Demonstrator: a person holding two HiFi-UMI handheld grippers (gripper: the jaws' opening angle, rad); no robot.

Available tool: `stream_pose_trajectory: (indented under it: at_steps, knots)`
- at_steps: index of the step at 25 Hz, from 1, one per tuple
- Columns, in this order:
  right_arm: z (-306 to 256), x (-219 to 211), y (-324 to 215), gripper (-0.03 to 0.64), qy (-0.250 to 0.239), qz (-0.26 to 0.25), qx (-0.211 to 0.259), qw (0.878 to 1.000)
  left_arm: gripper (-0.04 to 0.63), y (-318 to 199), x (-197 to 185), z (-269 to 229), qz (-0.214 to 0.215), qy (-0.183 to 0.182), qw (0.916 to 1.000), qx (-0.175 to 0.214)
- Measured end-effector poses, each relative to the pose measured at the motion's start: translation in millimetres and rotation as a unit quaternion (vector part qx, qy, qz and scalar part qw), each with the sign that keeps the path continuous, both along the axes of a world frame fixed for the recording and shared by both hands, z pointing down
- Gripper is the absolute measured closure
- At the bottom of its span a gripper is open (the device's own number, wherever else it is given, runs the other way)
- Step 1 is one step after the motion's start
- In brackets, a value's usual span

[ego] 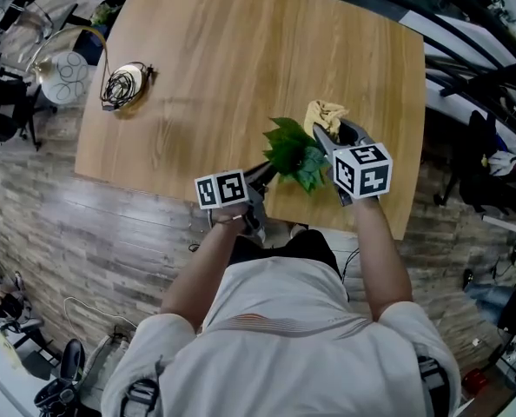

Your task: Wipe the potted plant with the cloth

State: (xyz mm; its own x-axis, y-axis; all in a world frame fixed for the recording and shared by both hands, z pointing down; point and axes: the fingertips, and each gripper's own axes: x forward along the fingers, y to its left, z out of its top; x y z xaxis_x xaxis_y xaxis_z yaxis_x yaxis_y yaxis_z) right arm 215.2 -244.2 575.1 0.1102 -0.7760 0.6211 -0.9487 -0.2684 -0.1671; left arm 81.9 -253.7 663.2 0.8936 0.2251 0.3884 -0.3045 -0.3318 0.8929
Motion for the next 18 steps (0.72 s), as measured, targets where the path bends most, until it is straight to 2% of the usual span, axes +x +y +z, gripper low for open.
stream_pose_trajectory:
  at_steps: [2, 4, 7, 9, 11, 13, 18]
  knots:
    - [-7.7, 17.3, 11.7, 0.423, 0.009, 0.034, 0.014, 0.999, 0.523, -0.4, -1.7, 0.8, -0.005, 0.000, 1.0000, -0.002]
    - [-18.4, 22.1, 22.1, 0.423, -0.013, 0.050, 0.037, 0.998, 0.523, 0.1, -2.3, 1.0, -0.007, 0.000, 1.0000, -0.002]
    - [-26.1, -2.5, 26.3, 0.423, -0.089, 0.020, 0.059, 0.994, 0.523, -0.4, -2.2, 1.2, -0.010, -0.002, 0.9999, -0.001]
    - [-16.2, -23.9, 28.0, 0.423, -0.114, -0.009, 0.040, 0.993, 0.523, -0.6, -2.8, 0.9, -0.012, -0.003, 0.9999, -0.001]
    - [4.0, -32.4, 34.5, 0.423, -0.113, -0.013, 0.004, 0.994, 0.523, -0.1, -2.9, 0.1, -0.017, -0.003, 0.9999, -0.004]
    - [19.7, -25.2, 45.2, 0.423, -0.101, 0.007, -0.017, 0.995, 0.523, 1.3, -2.1, -0.4, -0.020, -0.001, 0.9998, -0.009]
    - [18.8, 20.3, 75.9, 0.423, -0.029, 0.079, -0.021, 0.996, 0.523, 2.4, -1.3, 0.3, -0.027, -0.001, 0.9996, -0.011]
